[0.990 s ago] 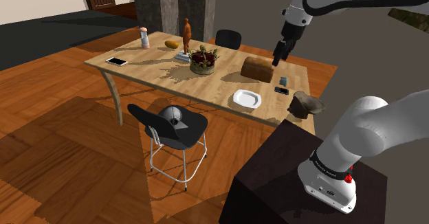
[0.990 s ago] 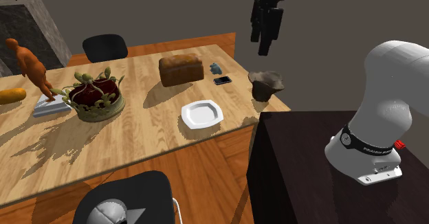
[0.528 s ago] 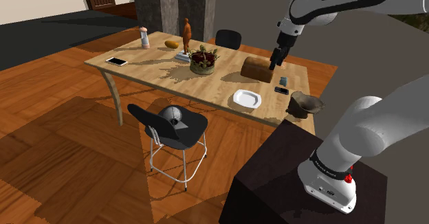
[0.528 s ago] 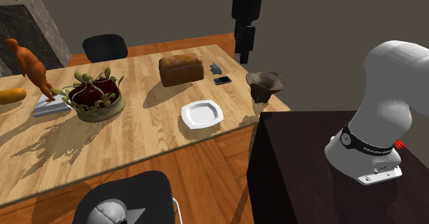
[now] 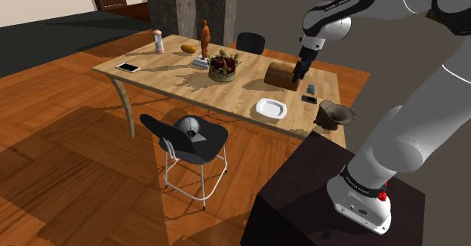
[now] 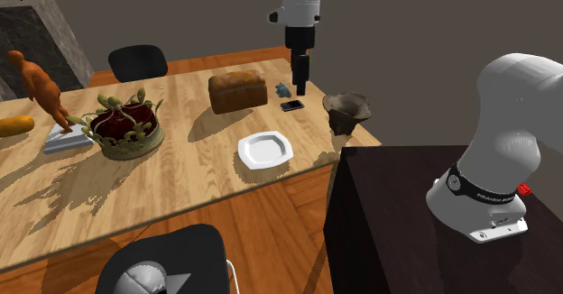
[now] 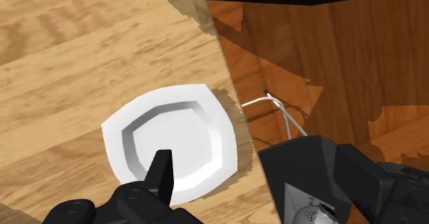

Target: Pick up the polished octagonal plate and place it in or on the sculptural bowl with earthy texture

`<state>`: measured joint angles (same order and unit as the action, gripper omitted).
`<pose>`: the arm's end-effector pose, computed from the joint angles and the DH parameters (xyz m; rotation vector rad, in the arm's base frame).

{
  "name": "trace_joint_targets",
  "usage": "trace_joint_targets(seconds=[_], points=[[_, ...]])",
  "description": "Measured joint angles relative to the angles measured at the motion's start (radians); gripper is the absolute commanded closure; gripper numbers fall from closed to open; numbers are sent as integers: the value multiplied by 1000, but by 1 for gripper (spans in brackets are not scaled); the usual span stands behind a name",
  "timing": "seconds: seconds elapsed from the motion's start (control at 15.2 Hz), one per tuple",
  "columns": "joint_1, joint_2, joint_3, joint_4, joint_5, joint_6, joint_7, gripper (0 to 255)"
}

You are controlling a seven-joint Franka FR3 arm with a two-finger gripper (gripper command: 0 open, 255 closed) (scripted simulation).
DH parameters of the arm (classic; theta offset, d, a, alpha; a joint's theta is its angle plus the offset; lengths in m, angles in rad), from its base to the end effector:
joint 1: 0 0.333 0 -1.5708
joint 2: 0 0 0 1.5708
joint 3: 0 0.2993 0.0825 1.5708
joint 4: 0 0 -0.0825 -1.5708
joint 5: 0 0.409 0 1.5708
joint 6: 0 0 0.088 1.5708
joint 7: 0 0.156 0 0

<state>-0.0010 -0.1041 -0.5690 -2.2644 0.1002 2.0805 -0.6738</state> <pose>0.4375 -0.2663 0.3105 -2.9690 -0.0828 -0.0040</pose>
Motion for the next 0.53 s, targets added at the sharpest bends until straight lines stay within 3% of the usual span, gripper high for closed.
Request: trace_joint_targets(seconds=[0.26,0.53], points=[[-23,215,-35,123,156,-2,-165,0],[-90,404,-20,239,288,-26,-299,0]])
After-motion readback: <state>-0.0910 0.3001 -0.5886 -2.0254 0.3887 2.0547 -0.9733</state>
